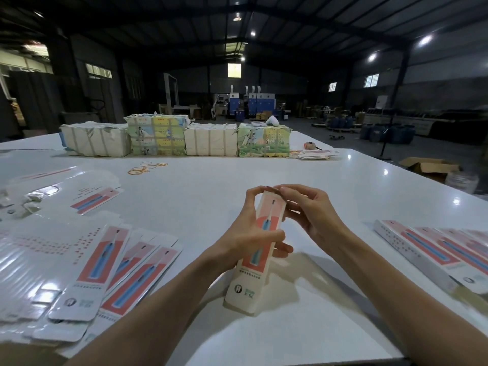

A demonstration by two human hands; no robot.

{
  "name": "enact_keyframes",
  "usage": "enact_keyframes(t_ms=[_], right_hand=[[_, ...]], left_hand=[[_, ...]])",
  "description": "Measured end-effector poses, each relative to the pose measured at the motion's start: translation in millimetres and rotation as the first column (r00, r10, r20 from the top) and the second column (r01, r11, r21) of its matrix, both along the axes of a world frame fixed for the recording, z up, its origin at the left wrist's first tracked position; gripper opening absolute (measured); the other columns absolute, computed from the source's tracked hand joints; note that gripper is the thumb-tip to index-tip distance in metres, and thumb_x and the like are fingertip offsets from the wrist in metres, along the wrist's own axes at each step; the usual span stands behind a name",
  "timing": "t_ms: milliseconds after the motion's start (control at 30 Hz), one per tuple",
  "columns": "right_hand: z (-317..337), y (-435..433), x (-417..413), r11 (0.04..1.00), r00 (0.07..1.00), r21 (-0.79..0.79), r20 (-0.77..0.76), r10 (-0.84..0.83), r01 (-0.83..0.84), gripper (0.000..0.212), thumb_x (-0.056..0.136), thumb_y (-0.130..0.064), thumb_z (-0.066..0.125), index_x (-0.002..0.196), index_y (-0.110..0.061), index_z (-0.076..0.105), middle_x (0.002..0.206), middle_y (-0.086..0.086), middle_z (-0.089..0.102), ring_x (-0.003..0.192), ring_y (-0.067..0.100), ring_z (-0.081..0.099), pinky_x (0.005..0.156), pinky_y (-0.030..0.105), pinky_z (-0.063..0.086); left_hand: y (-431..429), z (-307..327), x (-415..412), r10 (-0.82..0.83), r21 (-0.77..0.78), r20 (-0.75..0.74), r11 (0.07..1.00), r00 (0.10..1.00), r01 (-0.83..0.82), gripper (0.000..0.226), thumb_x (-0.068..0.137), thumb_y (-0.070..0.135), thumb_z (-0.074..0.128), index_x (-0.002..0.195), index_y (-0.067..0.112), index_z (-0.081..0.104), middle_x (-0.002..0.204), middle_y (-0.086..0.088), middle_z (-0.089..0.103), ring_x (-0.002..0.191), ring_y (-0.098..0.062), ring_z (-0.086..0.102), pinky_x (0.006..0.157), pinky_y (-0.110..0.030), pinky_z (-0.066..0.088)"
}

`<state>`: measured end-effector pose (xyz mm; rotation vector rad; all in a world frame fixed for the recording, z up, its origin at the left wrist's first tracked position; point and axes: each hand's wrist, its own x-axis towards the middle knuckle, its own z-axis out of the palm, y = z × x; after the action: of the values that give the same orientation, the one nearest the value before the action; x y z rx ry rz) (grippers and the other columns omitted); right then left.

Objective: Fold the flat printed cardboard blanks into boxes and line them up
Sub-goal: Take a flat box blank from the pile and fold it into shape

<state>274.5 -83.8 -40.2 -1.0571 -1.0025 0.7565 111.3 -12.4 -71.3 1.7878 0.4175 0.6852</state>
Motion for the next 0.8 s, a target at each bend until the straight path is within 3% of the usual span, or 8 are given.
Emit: enact_keyframes(t_ms=[133,333,600,700,800], right_hand=[[1,0,3,0.998,0.992,-0.062,-0.124,-0.038,0.030,0.016,0.100,-0.008,0.066,0.107,-0.005,0.080,0.105,0.016,0.078,0.097,0.033,0.076,0.071,0.036,0.062],[-1,-1,2,0.999,0.996,-0.033,-0.089,-0.021,0.018,0.021,0.102,-0.005,0.061,0.111,-0.003,0.079,0.108,0.016,0.078,0.098,0.030,0.076,0.074,0.034,0.062],[-1,-2,3,0.985,0.984,0.002,0.041,0.171,-0.171,0.026,0.104,-0.007,0.057,0.121,-0.007,0.077,0.122,0.013,0.075,0.115,0.029,0.071,0.095,0.040,0.061],[-8,2,-7,0.996,0.982,-0.003,0.170,0.086,-0.087,0.027,0.101,-0.008,0.065,0.127,-0.014,0.072,0.119,0.006,0.076,0.112,0.029,0.073,0.093,0.040,0.062],[-11,3,-13,0.999,0.967,0.020,0.251,-0.033,0.029,0.023,0.099,-0.015,0.071,0.123,-0.015,0.071,0.111,-0.002,0.079,0.107,0.022,0.075,0.083,0.031,0.063]], left_hand=[[3,-2,1,-0.028,0.049,-0.003,0.998,1.000,0.028,0.105,0.081,0.014,0.086,0.142,0.060,0.014,0.124,-0.006,0.056,0.080,-0.035,0.079,0.068,-0.036,0.065],[5,-3,1,-0.027,0.044,0.016,0.999,0.999,0.027,0.110,0.079,0.014,0.088,0.144,0.065,0.015,0.122,-0.004,0.054,0.078,-0.035,0.079,0.065,-0.033,0.064],[5,1,-4,0.022,-0.009,0.022,1.000,1.000,-0.022,0.099,0.082,0.011,0.084,0.138,0.062,0.021,0.124,-0.011,0.058,0.080,-0.036,0.079,0.069,-0.041,0.066],[4,4,-6,0.033,-0.094,0.040,0.995,0.999,-0.029,0.092,0.081,0.006,0.082,0.131,0.061,0.028,0.121,-0.020,0.059,0.081,-0.039,0.079,0.072,-0.046,0.066],[4,6,-7,0.044,-0.134,0.047,0.990,0.998,-0.037,0.089,0.081,0.003,0.081,0.131,0.056,0.030,0.119,-0.023,0.060,0.082,-0.040,0.079,0.073,-0.047,0.066]])
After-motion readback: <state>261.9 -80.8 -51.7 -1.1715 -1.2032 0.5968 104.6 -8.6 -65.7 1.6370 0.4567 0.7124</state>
